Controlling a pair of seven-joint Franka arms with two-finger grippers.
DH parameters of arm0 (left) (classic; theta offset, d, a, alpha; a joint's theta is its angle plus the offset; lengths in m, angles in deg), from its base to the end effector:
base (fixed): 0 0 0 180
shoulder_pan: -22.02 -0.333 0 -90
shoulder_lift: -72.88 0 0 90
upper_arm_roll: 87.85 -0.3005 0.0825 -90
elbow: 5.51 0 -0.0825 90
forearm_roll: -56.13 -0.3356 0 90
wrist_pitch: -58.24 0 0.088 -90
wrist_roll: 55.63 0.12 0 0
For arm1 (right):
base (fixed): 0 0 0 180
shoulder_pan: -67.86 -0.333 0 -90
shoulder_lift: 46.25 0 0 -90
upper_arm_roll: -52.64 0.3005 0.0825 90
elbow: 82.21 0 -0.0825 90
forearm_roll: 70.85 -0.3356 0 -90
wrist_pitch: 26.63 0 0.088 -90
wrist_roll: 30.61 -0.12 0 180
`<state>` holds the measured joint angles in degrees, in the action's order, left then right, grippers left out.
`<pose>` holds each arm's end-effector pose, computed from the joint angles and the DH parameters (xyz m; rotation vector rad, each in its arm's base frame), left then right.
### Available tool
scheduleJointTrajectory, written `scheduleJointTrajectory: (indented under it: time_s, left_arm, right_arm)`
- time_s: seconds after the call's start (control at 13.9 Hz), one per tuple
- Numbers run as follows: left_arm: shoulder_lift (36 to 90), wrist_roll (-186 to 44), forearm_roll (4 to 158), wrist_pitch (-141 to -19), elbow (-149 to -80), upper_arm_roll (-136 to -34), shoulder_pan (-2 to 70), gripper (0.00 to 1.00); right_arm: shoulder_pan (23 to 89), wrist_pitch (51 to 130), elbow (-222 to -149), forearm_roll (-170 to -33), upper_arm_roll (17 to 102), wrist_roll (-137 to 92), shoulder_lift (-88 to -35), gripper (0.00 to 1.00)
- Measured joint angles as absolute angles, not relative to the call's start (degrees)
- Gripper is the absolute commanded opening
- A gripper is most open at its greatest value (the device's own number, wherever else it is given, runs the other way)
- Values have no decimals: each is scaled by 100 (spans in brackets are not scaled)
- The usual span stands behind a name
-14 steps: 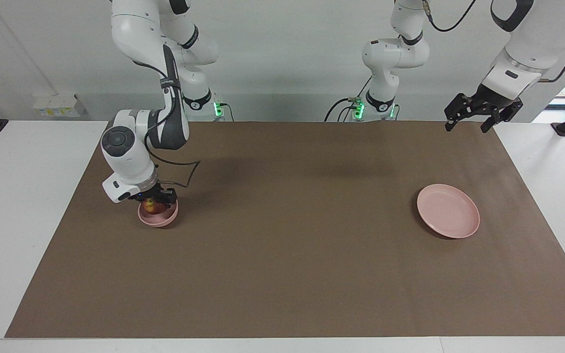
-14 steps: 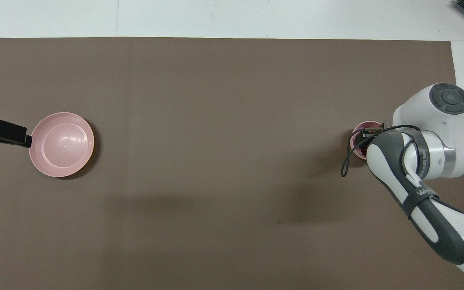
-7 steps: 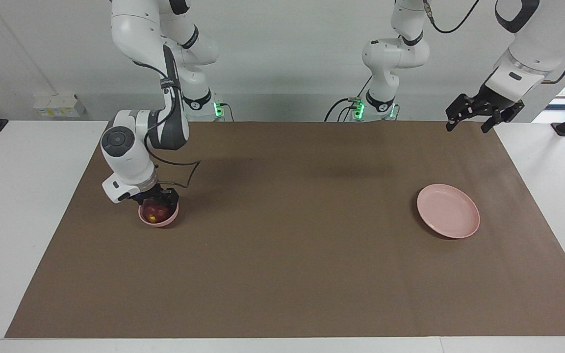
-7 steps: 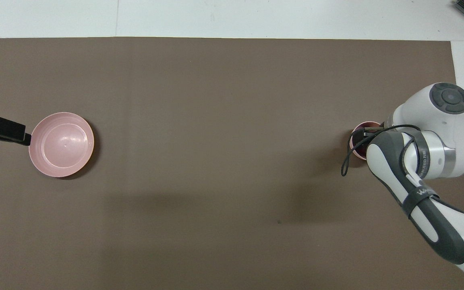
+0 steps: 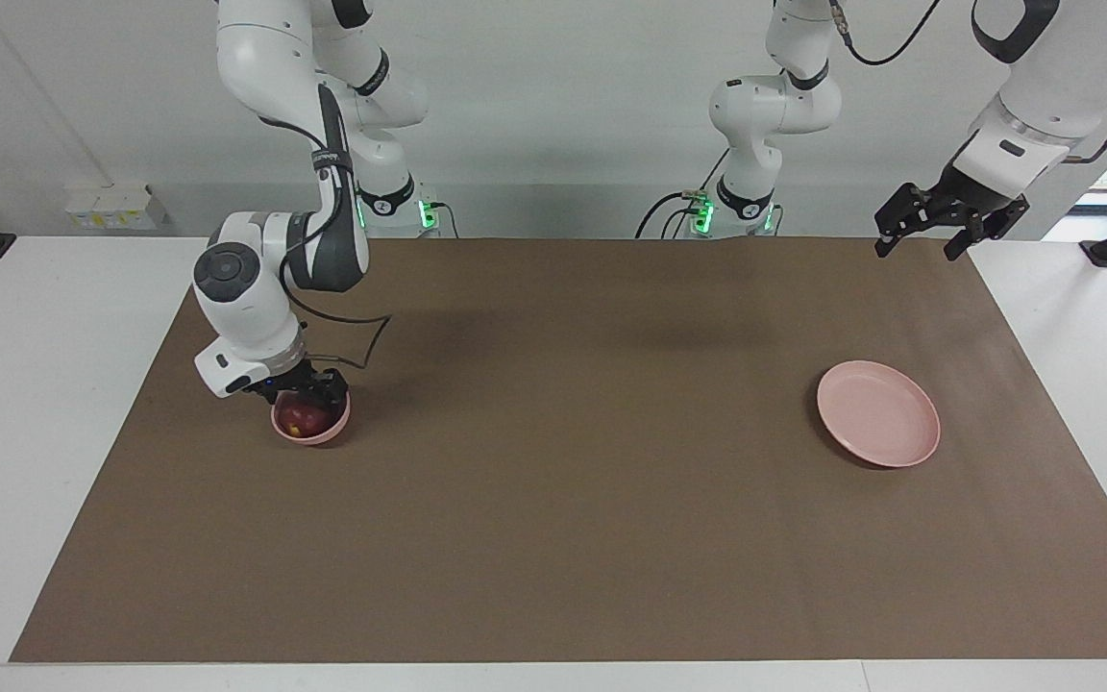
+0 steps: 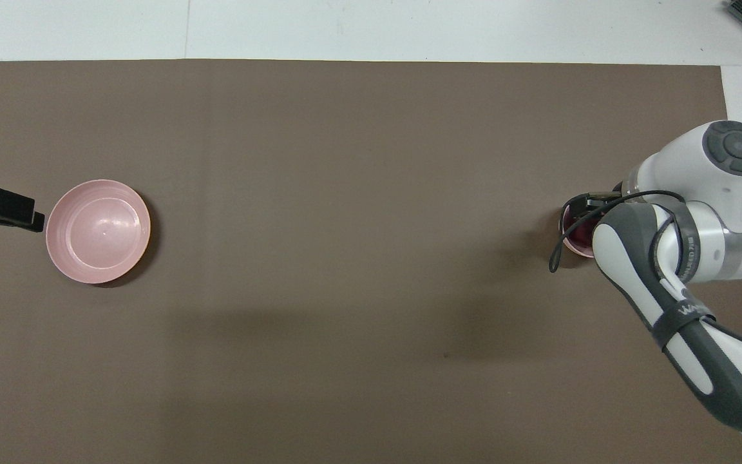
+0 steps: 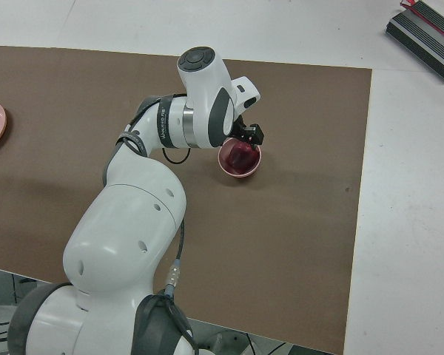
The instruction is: Move apple from plate to bowl
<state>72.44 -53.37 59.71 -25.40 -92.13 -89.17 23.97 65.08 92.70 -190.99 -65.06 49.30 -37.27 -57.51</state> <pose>0.4963 -0.0136 0.6077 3.0761 -0.0854 -0.0905 0.5580 -0.0103 0.3945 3.0398 -0.1139 -0.0106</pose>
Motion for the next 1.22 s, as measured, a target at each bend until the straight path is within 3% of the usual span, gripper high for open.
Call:
scheduleJointTrajectory:
  time_s: [0.65, 0.94, 1.22]
  left_arm:
    - [7244, -5337, 5974, -2540, -9212, -8917, 2397, 100]
    - [7244, -5337, 5975, -2540, -9212, -8917, 2397, 100]
    - [7244, -5337, 5975, -2540, -9212, -8917, 2397, 100]
  right_arm:
    - [6435, 6942, -18041, -6506, 4965, -3717, -4100, 100]
    - [6453, 5743, -17092, -6761, 4902, -3705, -3968, 100]
    - [6502, 5603, -17132, -6872, 4773, -3476, -3948, 100]
